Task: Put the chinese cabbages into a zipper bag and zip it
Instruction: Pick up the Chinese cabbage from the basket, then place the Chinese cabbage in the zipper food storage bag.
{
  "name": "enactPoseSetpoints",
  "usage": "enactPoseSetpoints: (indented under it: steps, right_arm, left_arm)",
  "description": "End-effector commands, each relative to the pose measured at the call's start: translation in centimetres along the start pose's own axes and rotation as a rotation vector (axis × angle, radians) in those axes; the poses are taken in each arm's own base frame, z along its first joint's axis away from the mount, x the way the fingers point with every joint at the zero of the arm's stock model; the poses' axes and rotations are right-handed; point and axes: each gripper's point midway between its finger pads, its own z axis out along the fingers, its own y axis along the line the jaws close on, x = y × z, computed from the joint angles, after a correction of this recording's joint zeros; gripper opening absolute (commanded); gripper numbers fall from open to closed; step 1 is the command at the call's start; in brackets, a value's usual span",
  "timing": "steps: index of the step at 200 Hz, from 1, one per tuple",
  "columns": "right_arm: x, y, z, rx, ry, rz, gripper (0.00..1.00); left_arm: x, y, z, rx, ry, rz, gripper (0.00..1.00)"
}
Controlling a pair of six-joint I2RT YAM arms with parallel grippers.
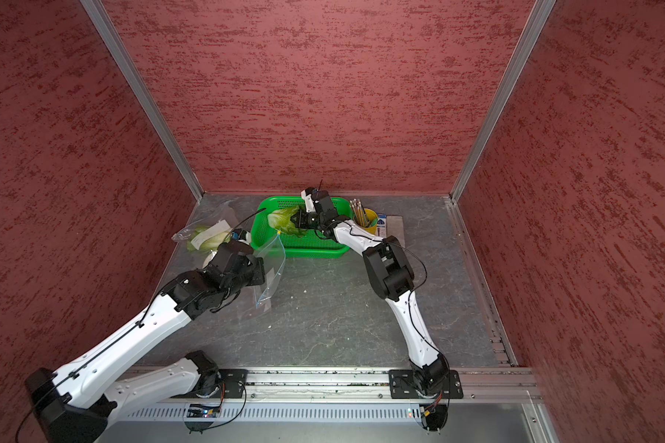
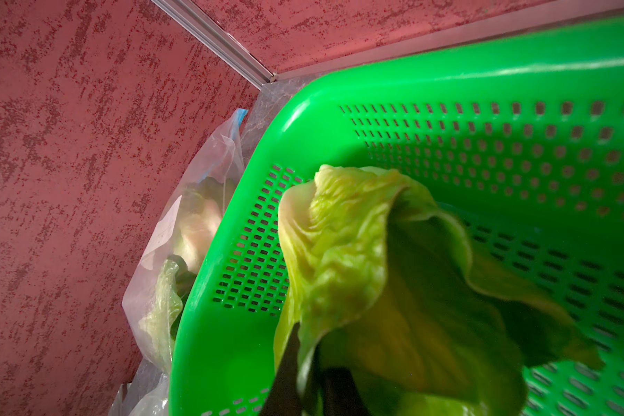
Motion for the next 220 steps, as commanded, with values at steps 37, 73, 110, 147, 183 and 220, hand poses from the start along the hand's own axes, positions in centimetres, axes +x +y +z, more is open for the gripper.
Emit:
enactPoseSetpoints:
  steps: [37,73,110,147,183,220]
  right_arm:
    - [-5.7,5.8,-6.1,-0.023,-0.217,-0.123,0.00]
    - [-6.6,7.6,-10.4,-0.039,-0.297,-0.159,0.00]
    - [-6.7,9.2,-14.9,-0.027,-0.347,-0.204,0.00]
    - [-6.6,10.1,-19.9,0.013,-0.387,-0.208,0.00]
    - [-5.6,10.8,-24.3,0.067,-0.383,-0.231,0.00]
    - [-3.8,12.5,-27.9,0.067,-0.343,-0.269,0.00]
  left_arm:
    - [0.1,0.0,0.1,0.026,0.002,-0.013,0.00]
    - [0.3,-0.4,0.2,0.052,0.010,-0.024,0.00]
    - [0.3,-0.8,0.2,0.075,0.009,-0.037,0.00]
    - [0.4,-1.9,1.0,0.121,0.022,-0.056,0.00]
    - [0.4,-3.0,2.0,0.155,0.035,-0.062,0.00]
    - [0.4,-3.9,3.1,0.168,0.053,-0.064,0.00]
